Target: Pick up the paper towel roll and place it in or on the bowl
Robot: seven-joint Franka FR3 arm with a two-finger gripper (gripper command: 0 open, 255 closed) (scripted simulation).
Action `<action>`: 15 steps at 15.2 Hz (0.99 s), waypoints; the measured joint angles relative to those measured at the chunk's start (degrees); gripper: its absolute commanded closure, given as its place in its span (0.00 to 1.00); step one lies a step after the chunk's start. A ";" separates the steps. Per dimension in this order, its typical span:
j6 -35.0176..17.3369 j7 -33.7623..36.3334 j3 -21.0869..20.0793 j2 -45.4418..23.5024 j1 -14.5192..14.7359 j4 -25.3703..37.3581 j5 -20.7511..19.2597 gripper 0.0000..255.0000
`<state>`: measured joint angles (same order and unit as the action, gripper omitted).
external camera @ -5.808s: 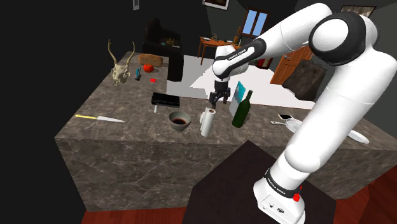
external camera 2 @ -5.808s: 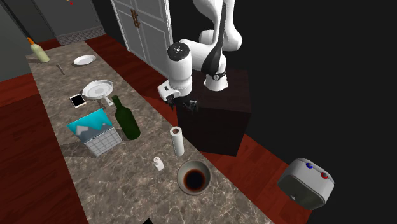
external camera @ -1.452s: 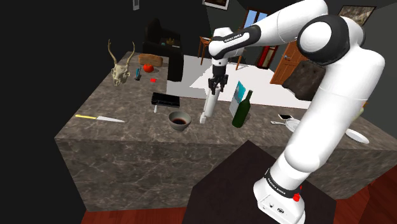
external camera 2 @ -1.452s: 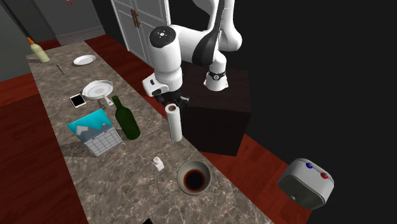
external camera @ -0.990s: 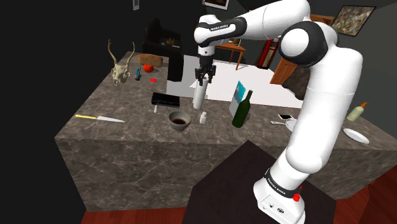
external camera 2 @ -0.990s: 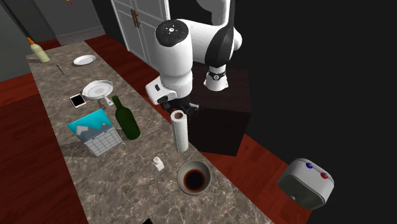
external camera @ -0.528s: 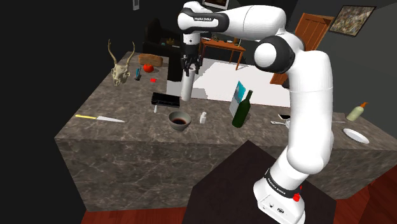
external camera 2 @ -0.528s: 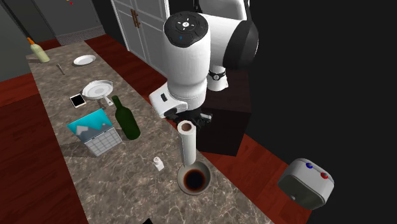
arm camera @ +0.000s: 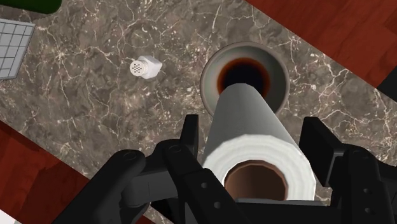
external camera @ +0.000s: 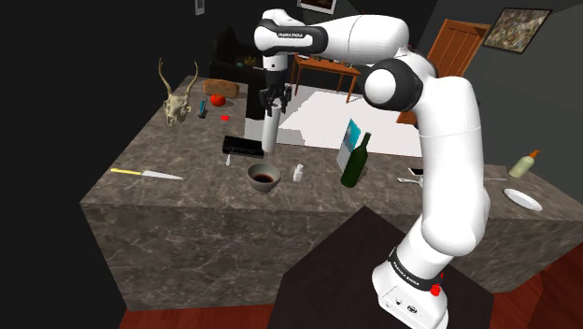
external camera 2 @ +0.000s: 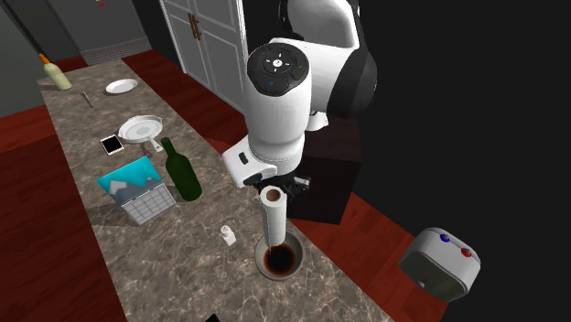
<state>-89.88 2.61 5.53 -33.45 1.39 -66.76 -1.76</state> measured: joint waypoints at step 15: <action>-10.91 0.49 -0.10 -1.33 0.02 -9.60 0.05 1.00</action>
<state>-100.80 3.10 5.43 -34.78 1.41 -76.36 -1.71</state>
